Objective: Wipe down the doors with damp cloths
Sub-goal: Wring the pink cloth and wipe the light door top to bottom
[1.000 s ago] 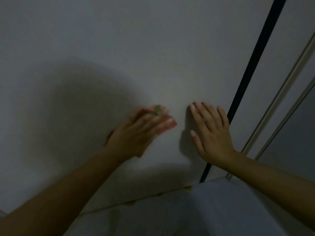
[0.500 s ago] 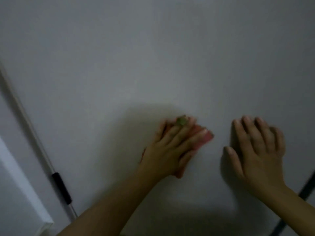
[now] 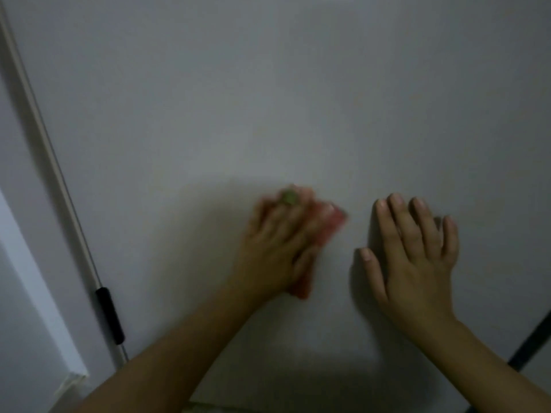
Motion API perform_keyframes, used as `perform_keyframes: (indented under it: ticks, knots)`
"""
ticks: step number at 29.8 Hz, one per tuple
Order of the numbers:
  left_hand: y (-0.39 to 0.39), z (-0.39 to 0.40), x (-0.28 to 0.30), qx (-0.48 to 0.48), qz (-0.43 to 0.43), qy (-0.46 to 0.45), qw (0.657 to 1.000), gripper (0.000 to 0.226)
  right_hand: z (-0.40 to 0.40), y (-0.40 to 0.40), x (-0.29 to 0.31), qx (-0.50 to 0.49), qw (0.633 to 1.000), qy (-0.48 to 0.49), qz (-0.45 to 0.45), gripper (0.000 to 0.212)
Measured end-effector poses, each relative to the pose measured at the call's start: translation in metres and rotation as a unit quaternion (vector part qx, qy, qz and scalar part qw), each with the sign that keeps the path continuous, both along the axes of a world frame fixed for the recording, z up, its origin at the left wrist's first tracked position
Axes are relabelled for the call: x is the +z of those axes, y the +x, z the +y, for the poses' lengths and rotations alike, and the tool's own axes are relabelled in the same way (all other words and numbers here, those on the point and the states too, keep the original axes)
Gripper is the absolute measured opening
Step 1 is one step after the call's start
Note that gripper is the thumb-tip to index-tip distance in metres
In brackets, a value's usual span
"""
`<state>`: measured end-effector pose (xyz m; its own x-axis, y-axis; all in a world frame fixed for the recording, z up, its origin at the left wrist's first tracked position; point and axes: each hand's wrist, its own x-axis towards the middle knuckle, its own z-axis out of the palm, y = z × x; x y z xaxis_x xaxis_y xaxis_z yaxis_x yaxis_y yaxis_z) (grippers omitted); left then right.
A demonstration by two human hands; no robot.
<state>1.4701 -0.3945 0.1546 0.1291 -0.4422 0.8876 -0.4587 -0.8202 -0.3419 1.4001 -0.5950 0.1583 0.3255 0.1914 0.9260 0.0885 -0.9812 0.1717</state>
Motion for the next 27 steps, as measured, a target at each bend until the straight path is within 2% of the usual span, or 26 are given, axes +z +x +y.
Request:
perform_keyframes:
  ticks: [2,4,6,10,12,14,16,17,19,23,25,27]
  knots:
    - [0.008,0.01,0.019,0.022,-0.001,-0.115,0.993,0.055,-0.002,0.003,-0.001,-0.007,1.0,-0.006,-0.007,0.06]
    - [0.01,0.011,0.025,0.045,0.009,-0.176,0.983,0.057,-0.004,0.005,-0.002,-0.012,1.0,-0.021,-0.016,0.06]
    - [0.007,0.008,0.016,0.041,0.026,-0.157,0.986,0.058,-0.006,0.007,-0.002,-0.007,0.999,-0.029,-0.022,0.06]
    - [-0.011,0.011,-0.028,0.023,0.048,0.012,0.999,0.051,-0.009,0.012,-0.005,0.026,0.999,-0.014,-0.038,0.059]
    - [-0.007,0.02,-0.022,0.019,0.05,-0.026,0.998,0.053,-0.011,0.014,-0.009,0.025,0.999,-0.007,-0.027,0.061]
    - [0.005,0.034,0.003,0.04,0.041,-0.143,0.988,0.056,-0.009,0.014,-0.01,0.017,0.999,0.025,0.011,0.063]
    - [0.019,0.053,0.025,0.061,0.047,-0.256,0.964,0.057,0.0,0.013,-0.011,0.011,0.997,0.062,0.044,0.066]
    - [0.022,0.058,0.028,0.063,0.048,-0.287,0.955,0.057,0.005,0.013,-0.011,0.01,0.997,0.061,0.044,0.067]
    - [0.02,0.059,0.013,0.048,0.048,-0.279,0.958,0.057,0.016,0.014,-0.006,0.017,0.999,0.038,0.021,0.069]
    - [0.003,0.057,-0.045,0.038,0.074,-0.183,0.98,0.052,0.042,0.013,0.006,0.025,0.999,0.024,-0.024,0.067]
    - [0.005,0.062,-0.04,0.034,0.072,-0.201,0.976,0.054,0.054,0.013,0.006,0.025,0.999,0.001,-0.029,0.066]
    - [0.013,0.065,-0.013,0.035,0.064,-0.261,0.963,0.058,0.065,0.013,0.004,0.034,0.999,-0.018,-0.022,0.065]
